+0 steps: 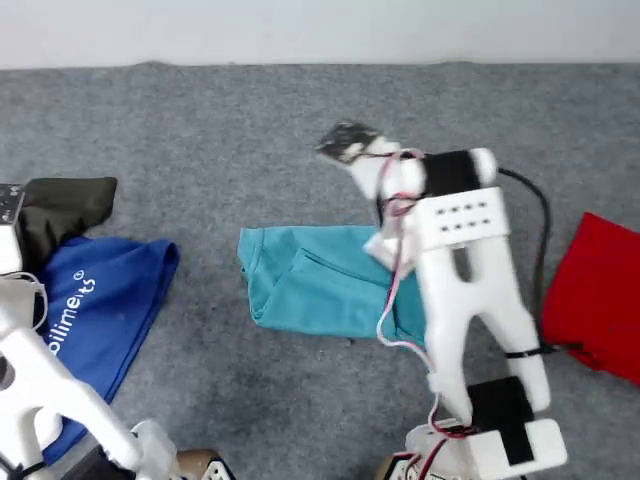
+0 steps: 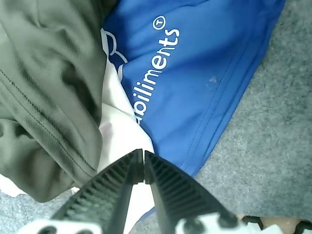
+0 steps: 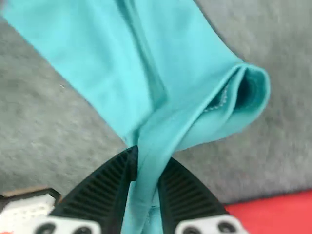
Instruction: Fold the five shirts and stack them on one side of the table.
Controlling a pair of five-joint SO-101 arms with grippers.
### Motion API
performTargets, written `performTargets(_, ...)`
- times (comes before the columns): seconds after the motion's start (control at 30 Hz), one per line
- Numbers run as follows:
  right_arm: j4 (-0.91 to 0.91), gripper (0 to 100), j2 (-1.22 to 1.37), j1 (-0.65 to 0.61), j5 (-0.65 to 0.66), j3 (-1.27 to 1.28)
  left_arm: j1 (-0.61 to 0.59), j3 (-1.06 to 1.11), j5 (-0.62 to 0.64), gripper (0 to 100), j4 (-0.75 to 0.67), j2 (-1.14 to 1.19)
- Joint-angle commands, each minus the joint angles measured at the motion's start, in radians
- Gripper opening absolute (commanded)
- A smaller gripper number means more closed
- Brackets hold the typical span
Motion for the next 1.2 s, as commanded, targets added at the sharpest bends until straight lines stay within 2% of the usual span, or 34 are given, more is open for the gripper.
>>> performTargets(0.0, -0.068, 1.0, 0.004, -0.094, -0.066, -0.011, 0.006, -0.008, 0.002, 2, -0.015, -0.028)
performTargets(0.23, -0.139, 1.0, 0.211, -0.191, -0.15, -0.123, 0.006, -0.008, 0.002, 2, -0.012, -0.028)
performTargets(0.57, -0.022, 1.0, 0.513, -0.291, -0.164, -0.499, 0.003, -0.002, 0.002, 2, -0.014, -0.028)
performTargets(0.8, 0.004, 1.7, 0.662, -0.334, -0.176, -0.674, 0.002, -0.002, 0.002, 2, -0.011, -0.028)
performTargets(0.87, 0.012, 6.9, 0.694, -0.348, -0.176, -0.712, 0.002, -0.002, 0.002, 2, -0.009, -0.028)
performTargets(1.03, 0.051, 32.1, 0.731, -0.384, -0.176, -0.816, 0.002, -0.002, 0.002, 2, -0.009, -0.028)
performTargets(1.1, 0.061, 32.2, 0.73, -0.395, -0.178, -0.852, 0.003, -0.002, 0.002, 2, -0.011, -0.028)
performTargets(1.17, 0.071, 28.2, 0.728, -0.394, -0.172, -0.87, 0.005, -0.002, 0.002, 2, -0.014, -0.028)
